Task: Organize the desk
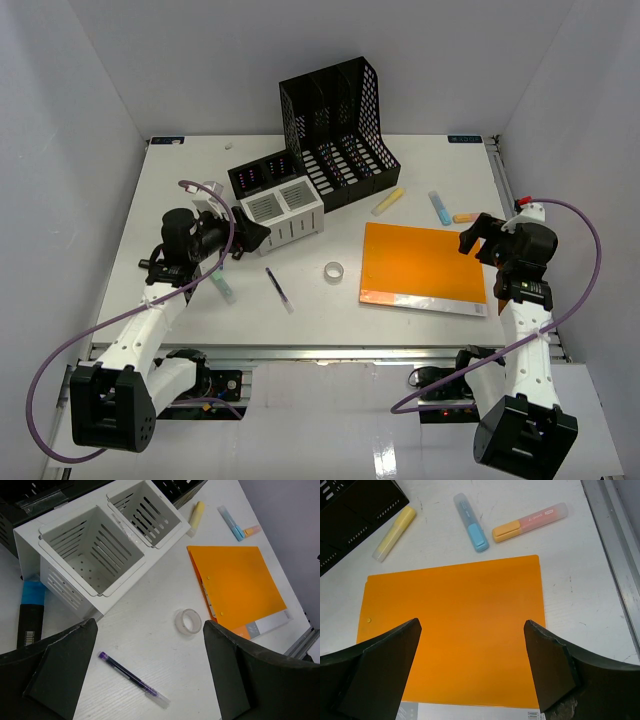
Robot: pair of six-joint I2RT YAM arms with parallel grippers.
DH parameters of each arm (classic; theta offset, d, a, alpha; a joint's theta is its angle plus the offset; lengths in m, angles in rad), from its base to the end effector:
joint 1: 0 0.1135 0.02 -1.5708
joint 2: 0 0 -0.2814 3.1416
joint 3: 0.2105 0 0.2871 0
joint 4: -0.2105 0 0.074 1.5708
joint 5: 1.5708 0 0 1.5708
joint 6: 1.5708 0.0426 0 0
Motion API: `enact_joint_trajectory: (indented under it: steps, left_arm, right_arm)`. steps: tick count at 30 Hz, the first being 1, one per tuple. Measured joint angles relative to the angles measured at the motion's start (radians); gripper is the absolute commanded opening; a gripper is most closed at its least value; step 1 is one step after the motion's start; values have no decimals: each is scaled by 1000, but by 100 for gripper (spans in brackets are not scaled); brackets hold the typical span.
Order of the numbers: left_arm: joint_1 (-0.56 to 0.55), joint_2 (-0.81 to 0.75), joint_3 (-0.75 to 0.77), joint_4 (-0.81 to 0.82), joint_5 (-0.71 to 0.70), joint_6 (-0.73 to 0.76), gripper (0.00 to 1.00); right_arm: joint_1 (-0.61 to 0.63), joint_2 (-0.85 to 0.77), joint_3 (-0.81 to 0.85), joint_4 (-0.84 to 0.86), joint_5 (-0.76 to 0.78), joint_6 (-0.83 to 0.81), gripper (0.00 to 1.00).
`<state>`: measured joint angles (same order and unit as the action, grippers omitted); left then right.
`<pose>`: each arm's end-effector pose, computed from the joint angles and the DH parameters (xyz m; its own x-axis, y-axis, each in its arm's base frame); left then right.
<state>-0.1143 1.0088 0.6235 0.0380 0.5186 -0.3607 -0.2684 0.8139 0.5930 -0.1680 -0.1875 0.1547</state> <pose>0.2531 -0.0503 0.2639 -0.5148 -0.2494 -0.8202 0.4066 0.7713 -0.4897 0.2152 -0.0510 0.2712 -0.3467 0.2524 -0.9034 0.1495 0.9657 0.2124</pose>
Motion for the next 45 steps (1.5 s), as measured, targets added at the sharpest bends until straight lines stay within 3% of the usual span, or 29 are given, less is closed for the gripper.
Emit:
enact_joint_trajectory:
  steps: [6,10,15,19,23,30,36,45]
  left_arm:
    - [0,0,0,0,3,-1,98]
    - [0,0,0,0,3,-3,98]
    - [0,0,0,-4,-4,-3,98]
    - [0,-1,11,-42,-52,-1,98]
    - [0,-11,27,-127,-170,7,88]
    - [0,32,40,-270,-327,16,73]
    - [0,200,111,-335,-417,41,60]
    - [0,469,263,-368,-507,107,54]
  right_arm:
    - [0,-1,0,10,-67,-21,90]
    - [0,-11,-3,21,-208,-100,90]
    - [19,12,21,-48,-545,-337,90]
    - [81,99,112,-157,-707,-534,90]
    - [120,128,123,-205,-767,-635,90]
    - [121,103,33,-173,-797,-668,90]
    - [121,89,30,-167,-813,-684,90]
    - [121,77,30,-166,-826,-685,90]
